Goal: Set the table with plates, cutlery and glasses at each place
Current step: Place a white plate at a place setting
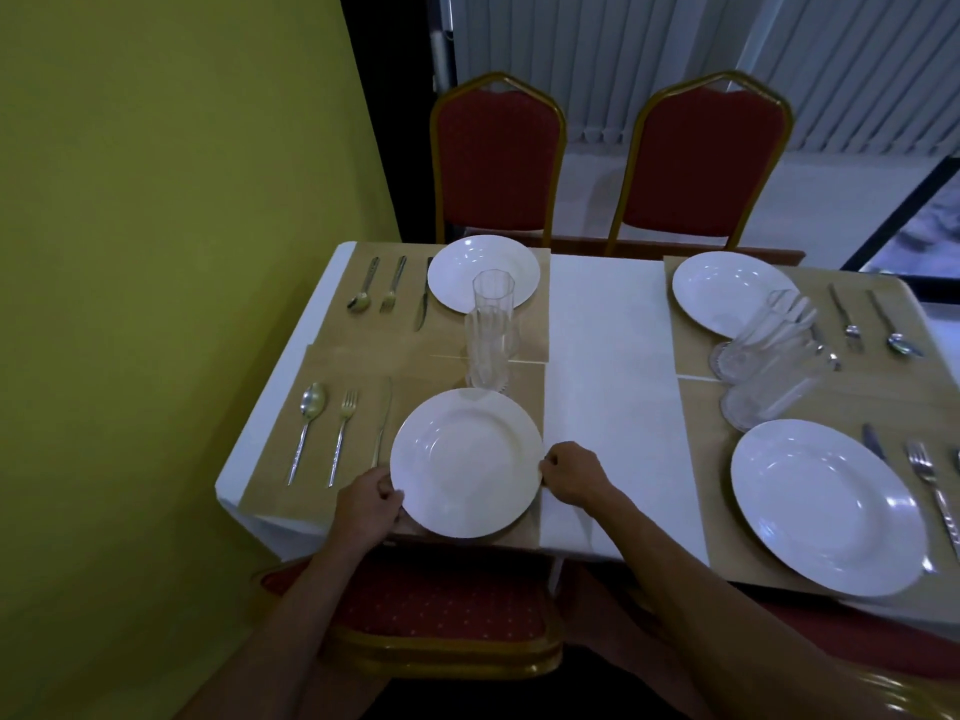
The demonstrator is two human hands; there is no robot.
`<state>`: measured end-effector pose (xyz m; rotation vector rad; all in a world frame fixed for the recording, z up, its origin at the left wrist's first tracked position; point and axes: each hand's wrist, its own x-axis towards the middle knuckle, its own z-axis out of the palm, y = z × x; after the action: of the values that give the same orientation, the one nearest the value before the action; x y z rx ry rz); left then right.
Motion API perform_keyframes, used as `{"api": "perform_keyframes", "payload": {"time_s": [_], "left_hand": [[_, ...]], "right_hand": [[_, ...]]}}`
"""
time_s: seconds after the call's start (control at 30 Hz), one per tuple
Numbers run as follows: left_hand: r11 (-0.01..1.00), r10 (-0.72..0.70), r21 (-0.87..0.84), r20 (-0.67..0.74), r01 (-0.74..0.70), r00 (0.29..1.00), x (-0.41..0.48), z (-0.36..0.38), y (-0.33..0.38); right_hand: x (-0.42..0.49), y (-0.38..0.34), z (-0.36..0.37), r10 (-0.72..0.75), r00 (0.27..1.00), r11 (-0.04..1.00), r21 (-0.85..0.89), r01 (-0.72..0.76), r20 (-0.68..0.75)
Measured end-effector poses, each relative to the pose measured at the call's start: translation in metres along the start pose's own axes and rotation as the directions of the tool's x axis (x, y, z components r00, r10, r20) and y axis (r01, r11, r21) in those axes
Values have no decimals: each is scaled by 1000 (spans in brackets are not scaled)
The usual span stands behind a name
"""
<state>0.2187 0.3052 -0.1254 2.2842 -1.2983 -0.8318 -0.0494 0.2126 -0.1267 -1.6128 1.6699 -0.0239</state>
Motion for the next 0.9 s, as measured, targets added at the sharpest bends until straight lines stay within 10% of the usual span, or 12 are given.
{"api": "perform_keyframes", "payload": {"time_s": [0.9], "left_hand": [[1000,-21,23,-26,21,999,5,4,3]], "right_hand": [[23,21,-12,-12,991,981,194,-14,132]]}}
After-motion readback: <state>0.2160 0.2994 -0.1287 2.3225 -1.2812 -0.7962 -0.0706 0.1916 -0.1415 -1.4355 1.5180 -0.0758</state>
